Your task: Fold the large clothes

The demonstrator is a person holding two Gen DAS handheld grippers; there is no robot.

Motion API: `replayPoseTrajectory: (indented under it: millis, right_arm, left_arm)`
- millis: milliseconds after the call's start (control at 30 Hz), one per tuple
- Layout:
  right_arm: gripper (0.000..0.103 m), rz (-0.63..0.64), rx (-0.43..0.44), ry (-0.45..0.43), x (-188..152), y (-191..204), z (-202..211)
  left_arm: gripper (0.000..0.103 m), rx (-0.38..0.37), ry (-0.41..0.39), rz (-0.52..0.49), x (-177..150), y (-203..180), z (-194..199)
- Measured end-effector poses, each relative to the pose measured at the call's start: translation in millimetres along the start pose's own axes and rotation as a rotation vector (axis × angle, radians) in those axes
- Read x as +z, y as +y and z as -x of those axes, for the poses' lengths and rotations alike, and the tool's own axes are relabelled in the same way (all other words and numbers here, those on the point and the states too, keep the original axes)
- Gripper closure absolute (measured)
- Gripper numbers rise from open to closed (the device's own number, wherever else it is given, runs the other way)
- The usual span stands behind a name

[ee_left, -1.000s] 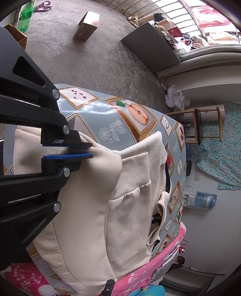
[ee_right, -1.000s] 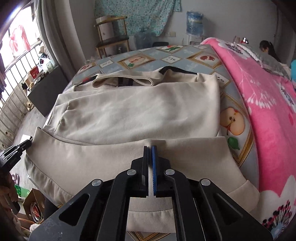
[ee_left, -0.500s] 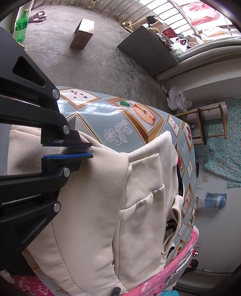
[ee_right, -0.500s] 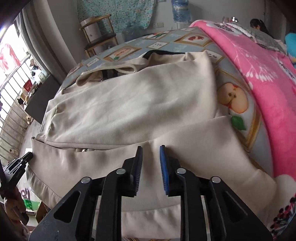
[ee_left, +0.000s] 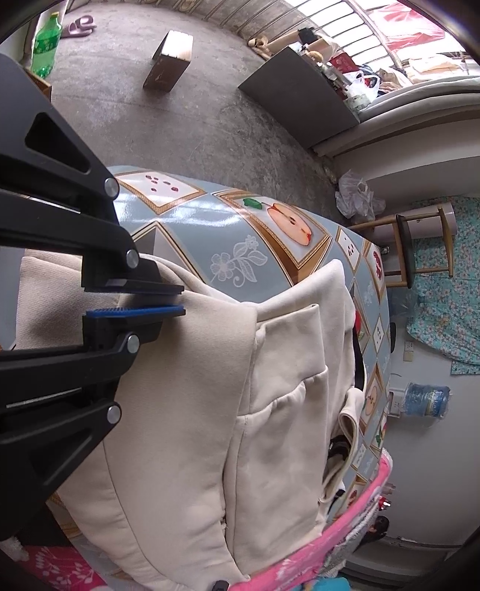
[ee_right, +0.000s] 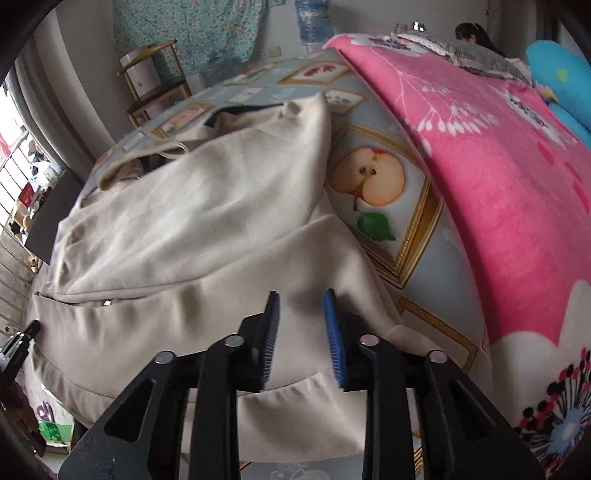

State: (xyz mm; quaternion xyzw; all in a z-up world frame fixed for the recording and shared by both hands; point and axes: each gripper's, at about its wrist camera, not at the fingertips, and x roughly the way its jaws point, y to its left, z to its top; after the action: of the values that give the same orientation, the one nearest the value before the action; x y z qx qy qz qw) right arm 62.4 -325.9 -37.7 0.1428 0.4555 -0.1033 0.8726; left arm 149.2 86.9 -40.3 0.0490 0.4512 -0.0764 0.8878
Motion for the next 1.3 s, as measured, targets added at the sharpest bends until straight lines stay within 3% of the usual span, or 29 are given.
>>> replayPoseTrajectory:
  millis: [100,267,367,567,700,767,900,1033,1167,1300]
  right_arm:
    - [0.056,0.033,0.056,-0.029,1,14,11]
    - [0.055,0.091,0.127,-0.023,1,42,11]
    - [0.054,0.114,0.184,-0.018,3,59,11]
    - [0.036,0.121,0.425,0.044,7,96,13]
    - [0.035,0.088,0.629,0.151,5,131,1]
    - [0.035,0.055,0.713,0.224,3,150,-9]
    - [0.035,-0.015,0.844,0.382,4,186,-35]
    - [0.035,-0.070,0.905,0.517,7,217,-59]
    - [0.034,-0.121,0.906,0.657,1,245,-81]
    - [0.034,-0.113,0.896,0.703,-4,260,-83]
  left_arm:
    - [0.095,-0.061,0.001,0.008,0,6,5]
    - [0.087,-0.152,0.041,0.074,4,17,2]
    - [0.086,-0.165,0.070,0.109,7,20,-6]
    - [0.082,-0.168,0.109,0.154,7,24,-14]
    - [0.082,-0.188,0.115,0.185,5,28,-16]
    - [0.093,-0.198,0.097,0.188,5,28,-13]
    - [0.097,-0.202,0.020,0.115,1,20,6]
    - [0.097,-0.222,-0.057,0.011,-4,6,30]
    - [0.097,-0.254,-0.081,-0.042,-10,-5,40]
    - [0.097,-0.284,-0.090,-0.065,-14,-12,44]
